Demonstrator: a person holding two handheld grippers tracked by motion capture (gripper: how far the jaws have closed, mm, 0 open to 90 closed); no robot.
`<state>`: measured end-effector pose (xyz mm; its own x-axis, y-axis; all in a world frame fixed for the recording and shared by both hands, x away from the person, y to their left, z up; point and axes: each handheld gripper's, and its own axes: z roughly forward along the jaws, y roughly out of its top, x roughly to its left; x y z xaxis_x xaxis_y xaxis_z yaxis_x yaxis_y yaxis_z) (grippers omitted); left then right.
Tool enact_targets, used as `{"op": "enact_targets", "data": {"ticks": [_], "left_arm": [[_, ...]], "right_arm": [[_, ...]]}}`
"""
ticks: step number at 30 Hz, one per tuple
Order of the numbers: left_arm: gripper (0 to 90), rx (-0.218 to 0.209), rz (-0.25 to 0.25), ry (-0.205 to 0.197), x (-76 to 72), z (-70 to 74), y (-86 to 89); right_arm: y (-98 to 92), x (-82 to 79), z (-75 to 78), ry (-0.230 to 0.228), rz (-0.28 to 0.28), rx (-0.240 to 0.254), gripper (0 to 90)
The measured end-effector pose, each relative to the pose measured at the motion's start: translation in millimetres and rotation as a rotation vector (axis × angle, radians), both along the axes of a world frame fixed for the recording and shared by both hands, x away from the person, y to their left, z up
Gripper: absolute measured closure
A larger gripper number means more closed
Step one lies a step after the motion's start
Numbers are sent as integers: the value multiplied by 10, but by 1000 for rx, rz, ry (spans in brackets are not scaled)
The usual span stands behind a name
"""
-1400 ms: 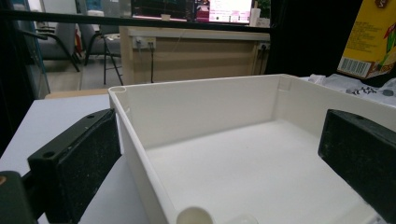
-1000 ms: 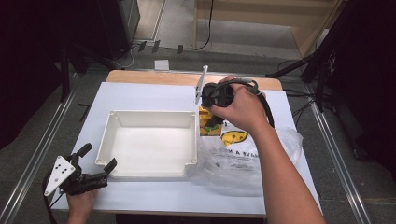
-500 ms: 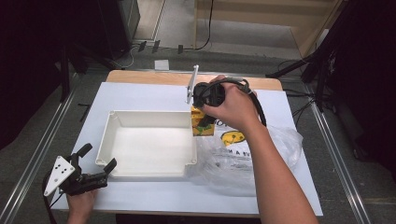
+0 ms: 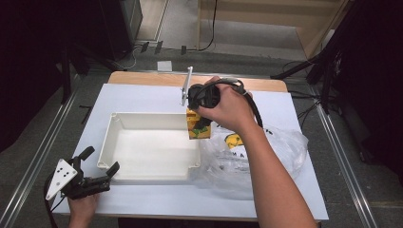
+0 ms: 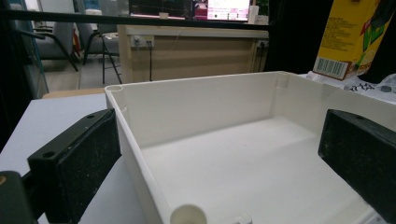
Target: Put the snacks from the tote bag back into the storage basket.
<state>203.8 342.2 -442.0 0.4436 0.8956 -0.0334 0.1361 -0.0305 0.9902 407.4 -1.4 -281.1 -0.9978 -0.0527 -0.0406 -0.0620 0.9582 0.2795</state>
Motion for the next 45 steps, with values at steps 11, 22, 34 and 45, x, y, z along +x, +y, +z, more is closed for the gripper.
{"op": "enact_targets", "data": {"ticks": [11,22,34,45], "left_arm": [[0,-6,-2,-2,-2,0,7],[0,-5,-1,-2,-1,0,2],[0,-10,-2,-4,-3,0,10],[0,-9,-2,-3,-3,0,8]], "right_arm": [[186,14,-8,-2,30,-5,528],[297,20,-46,7,36,-5,527],[381,38,-124,8,48,-8,527],[435,53,-229,11,59,-6,527]]}}
